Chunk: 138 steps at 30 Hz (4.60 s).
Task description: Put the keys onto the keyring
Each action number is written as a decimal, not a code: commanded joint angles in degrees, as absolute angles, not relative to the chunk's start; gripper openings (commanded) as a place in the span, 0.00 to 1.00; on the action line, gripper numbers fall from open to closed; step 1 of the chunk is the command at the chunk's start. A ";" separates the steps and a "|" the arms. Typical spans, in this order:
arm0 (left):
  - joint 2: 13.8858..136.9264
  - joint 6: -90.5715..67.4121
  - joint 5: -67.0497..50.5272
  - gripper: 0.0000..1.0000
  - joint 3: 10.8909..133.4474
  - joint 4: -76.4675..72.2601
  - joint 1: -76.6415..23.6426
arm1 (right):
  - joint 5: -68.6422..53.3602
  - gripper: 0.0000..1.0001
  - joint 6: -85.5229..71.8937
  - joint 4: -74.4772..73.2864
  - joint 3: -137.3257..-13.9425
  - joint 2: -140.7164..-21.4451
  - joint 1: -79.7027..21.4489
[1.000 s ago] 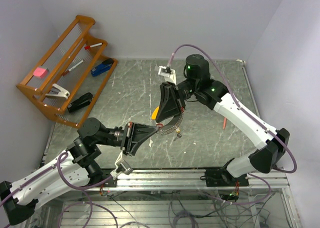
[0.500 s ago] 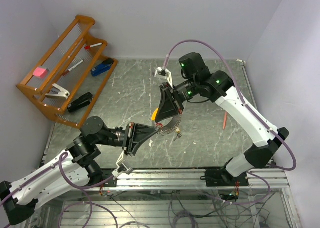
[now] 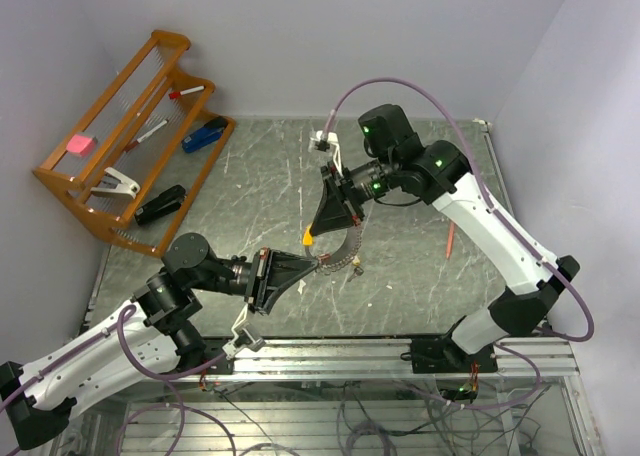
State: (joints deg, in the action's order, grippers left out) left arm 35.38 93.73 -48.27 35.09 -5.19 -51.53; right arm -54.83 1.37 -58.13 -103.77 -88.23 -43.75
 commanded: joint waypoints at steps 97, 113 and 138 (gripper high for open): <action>40.17 109.23 -18.07 0.07 35.95 -4.13 -51.78 | -32.59 0.22 -16.62 -46.20 -93.26 -81.18 -45.78; 43.05 109.18 -15.07 0.07 36.25 -8.56 -51.77 | -33.08 0.05 -16.40 -44.24 -91.49 -80.13 -45.81; 40.81 101.13 -16.59 0.39 40.57 3.01 -51.77 | -32.07 0.00 -9.25 -31.77 -86.53 -74.69 -41.93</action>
